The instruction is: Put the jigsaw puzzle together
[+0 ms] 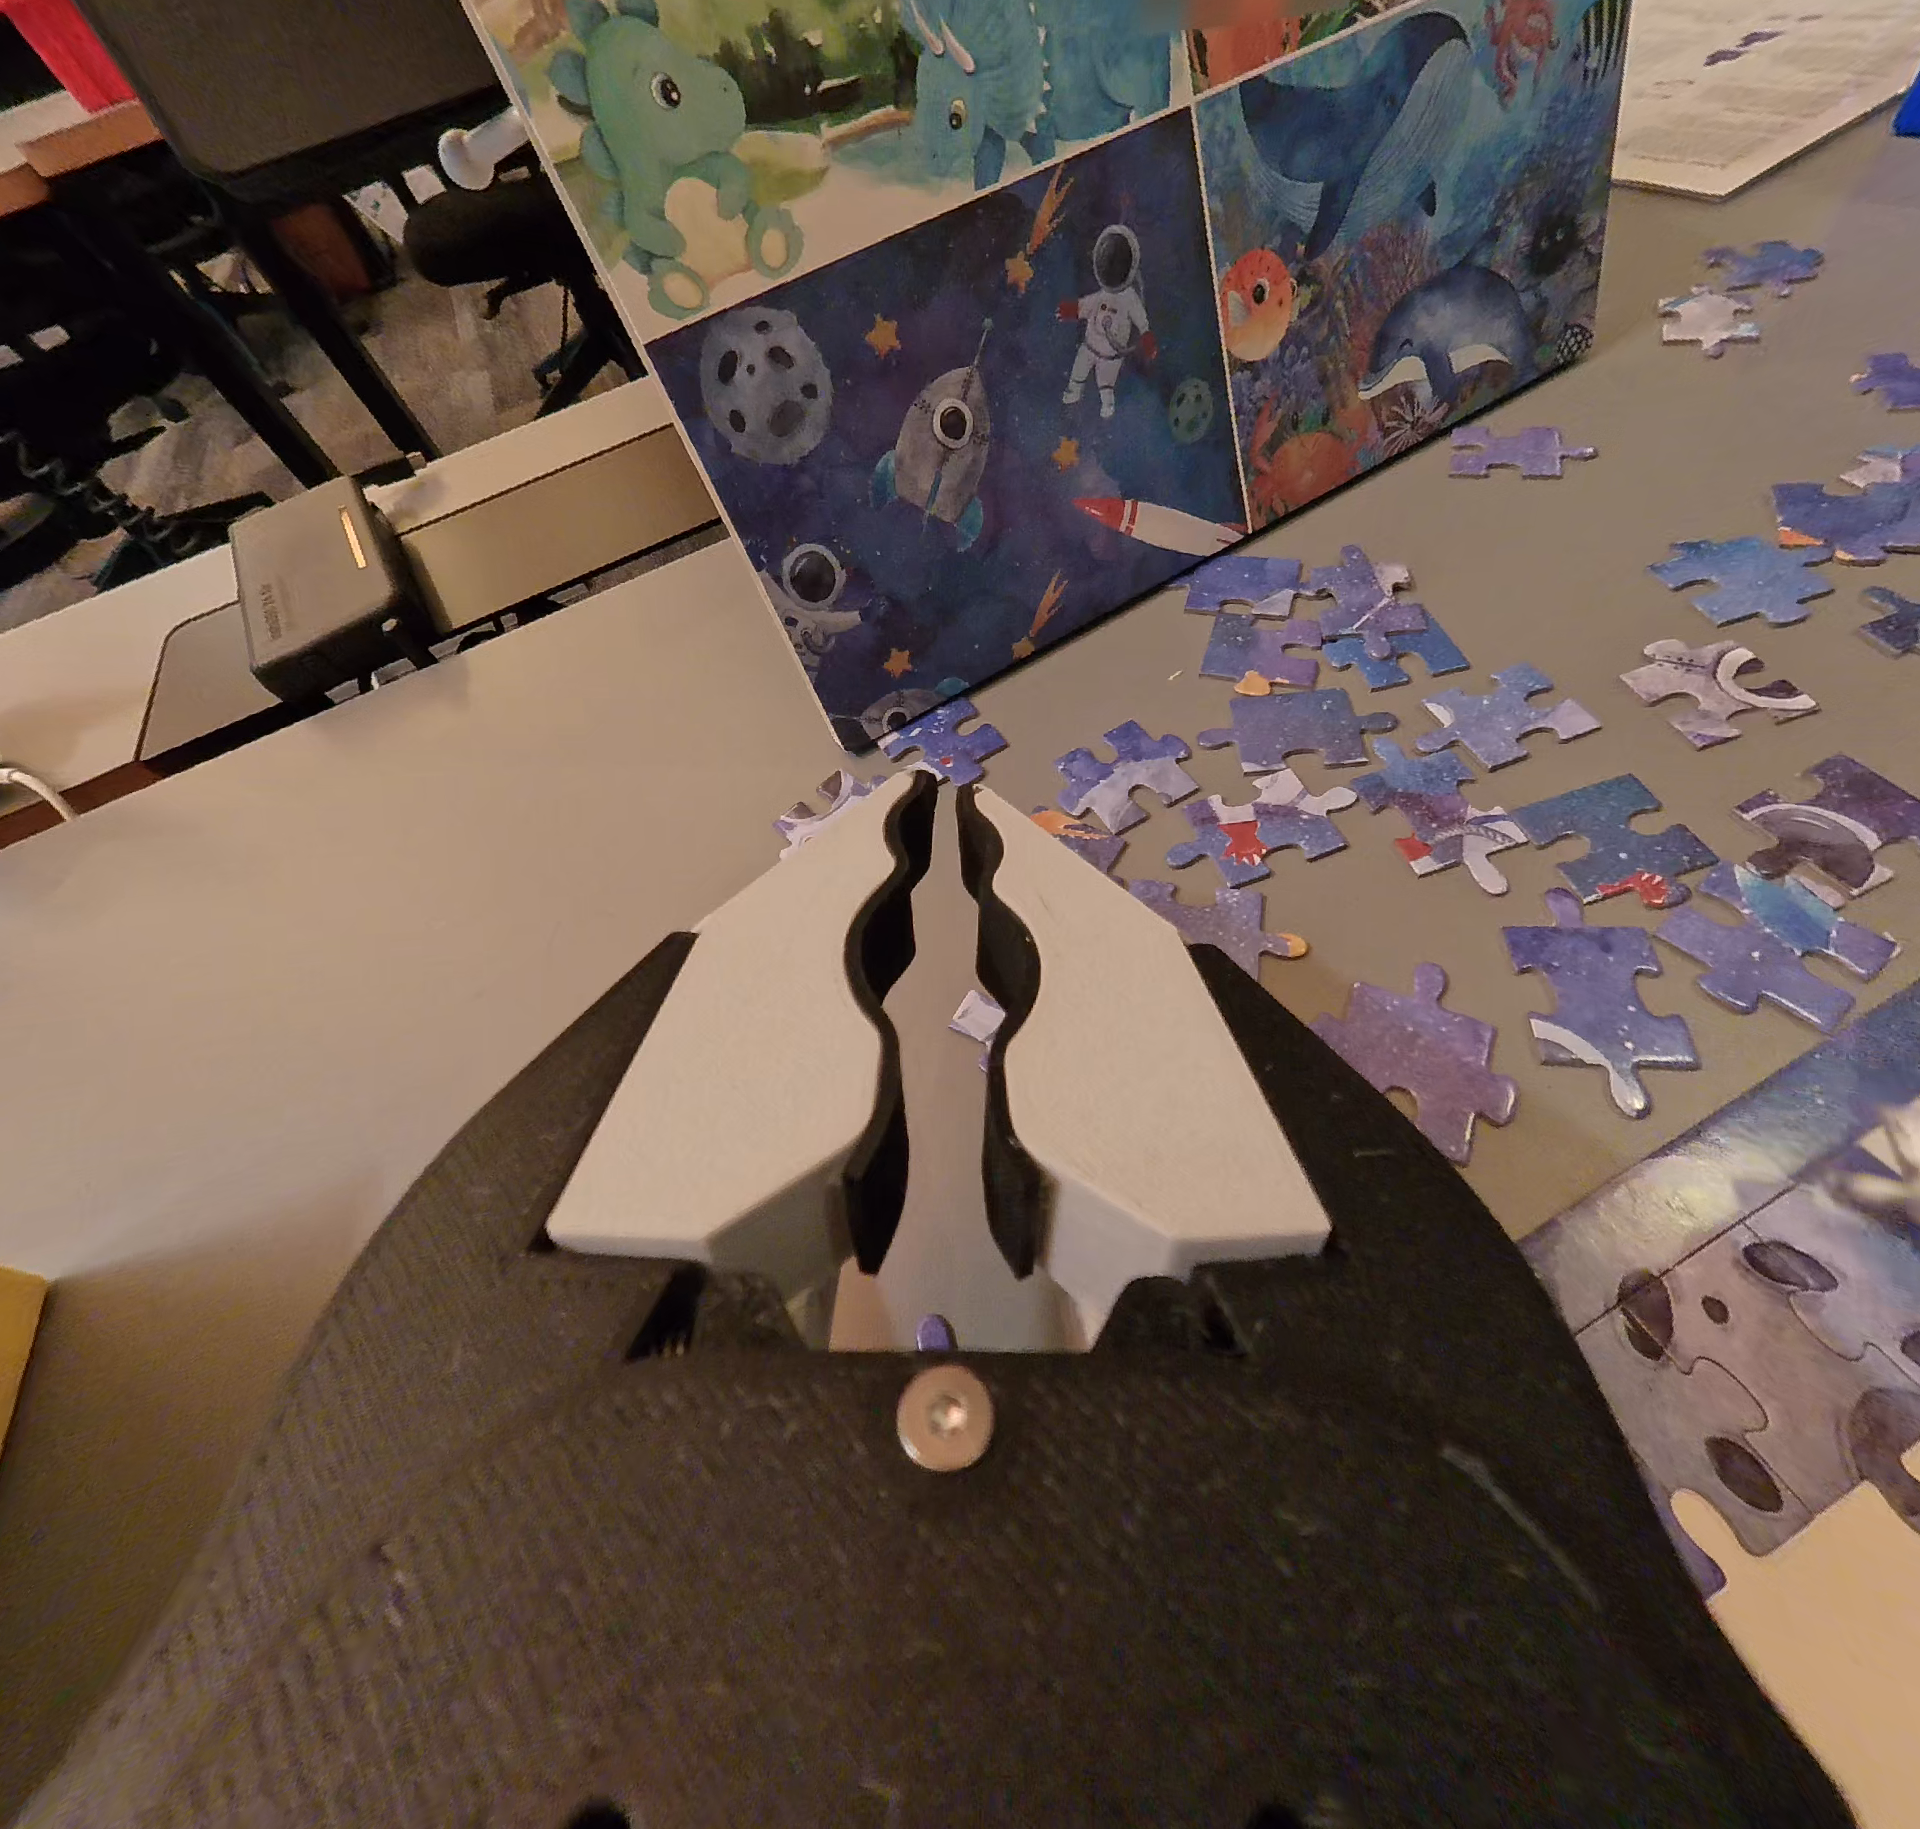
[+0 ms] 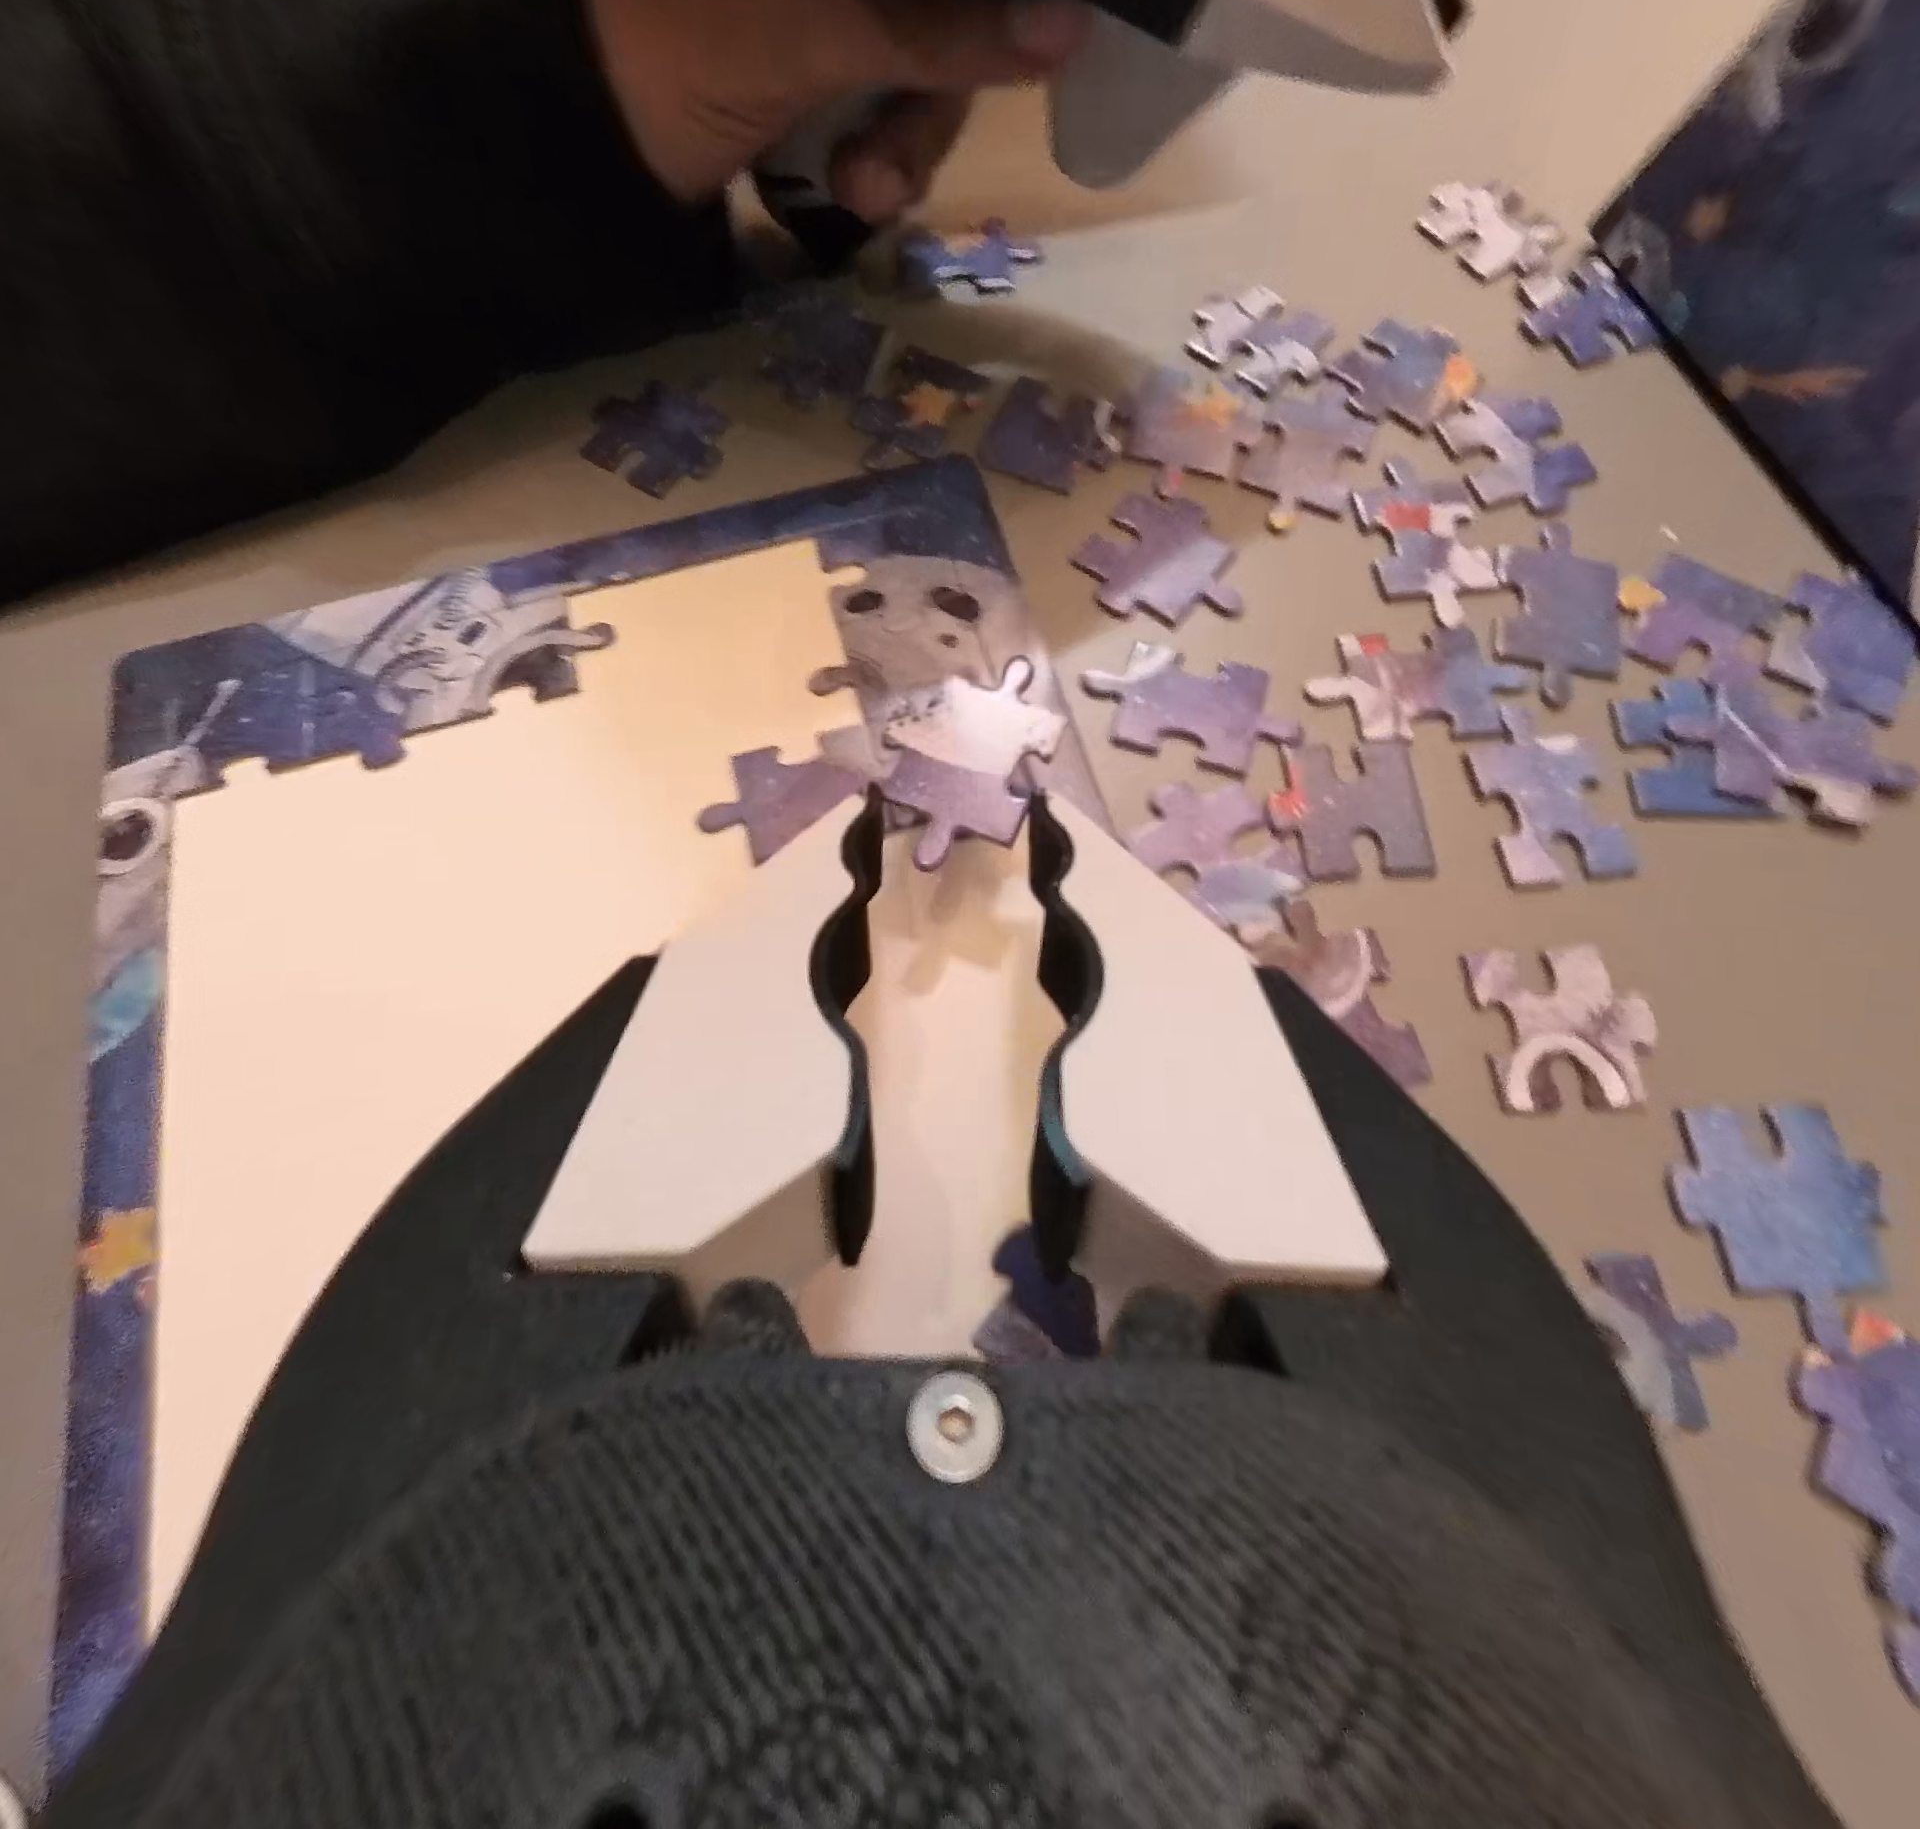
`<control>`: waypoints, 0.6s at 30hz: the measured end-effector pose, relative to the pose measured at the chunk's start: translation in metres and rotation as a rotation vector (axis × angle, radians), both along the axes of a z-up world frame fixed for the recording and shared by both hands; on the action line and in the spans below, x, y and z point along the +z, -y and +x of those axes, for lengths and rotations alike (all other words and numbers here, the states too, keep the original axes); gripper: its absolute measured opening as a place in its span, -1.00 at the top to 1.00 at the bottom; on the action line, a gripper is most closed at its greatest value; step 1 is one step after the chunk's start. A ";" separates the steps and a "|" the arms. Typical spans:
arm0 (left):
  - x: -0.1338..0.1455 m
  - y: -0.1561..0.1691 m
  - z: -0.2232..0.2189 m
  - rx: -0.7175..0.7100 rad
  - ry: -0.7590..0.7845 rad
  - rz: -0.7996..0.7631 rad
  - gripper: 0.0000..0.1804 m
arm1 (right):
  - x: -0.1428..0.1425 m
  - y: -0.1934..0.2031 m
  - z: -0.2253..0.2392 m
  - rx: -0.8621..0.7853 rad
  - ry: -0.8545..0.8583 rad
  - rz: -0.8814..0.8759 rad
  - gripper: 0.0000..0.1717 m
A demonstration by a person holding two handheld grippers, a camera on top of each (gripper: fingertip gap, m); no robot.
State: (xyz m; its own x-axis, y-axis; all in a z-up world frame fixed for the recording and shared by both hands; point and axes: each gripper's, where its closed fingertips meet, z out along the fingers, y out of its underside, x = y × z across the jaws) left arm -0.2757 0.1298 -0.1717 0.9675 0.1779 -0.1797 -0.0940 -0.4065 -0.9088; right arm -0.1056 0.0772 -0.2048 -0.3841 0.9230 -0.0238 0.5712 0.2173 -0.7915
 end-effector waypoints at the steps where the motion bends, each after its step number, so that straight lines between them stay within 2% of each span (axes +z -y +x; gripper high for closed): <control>1: 0.000 0.000 0.000 0.000 0.000 -0.001 0.97 | 0.002 0.008 0.000 0.035 -0.013 -0.004 0.69; 5: 0.000 0.000 0.000 -0.001 -0.004 -0.003 0.97 | 0.004 0.041 -0.003 0.182 -0.026 0.021 0.70; 9: -0.001 0.000 0.001 -0.002 -0.011 -0.006 0.97 | -0.010 0.051 -0.008 0.253 0.017 0.145 0.70; 14: -0.001 -0.001 0.001 -0.003 -0.016 -0.009 0.97 | -0.018 0.045 -0.010 0.250 0.064 0.174 0.68; 18: -0.001 -0.001 0.002 -0.003 -0.018 -0.011 0.97 | -0.017 0.036 -0.010 0.210 0.059 0.179 0.56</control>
State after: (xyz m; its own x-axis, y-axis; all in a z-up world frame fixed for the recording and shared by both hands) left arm -0.2742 0.1306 -0.1729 0.9647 0.1728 -0.1987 -0.1115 -0.4157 -0.9026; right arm -0.1160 0.0415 -0.2220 -0.5698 0.8151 0.1044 0.5432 0.4690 -0.6964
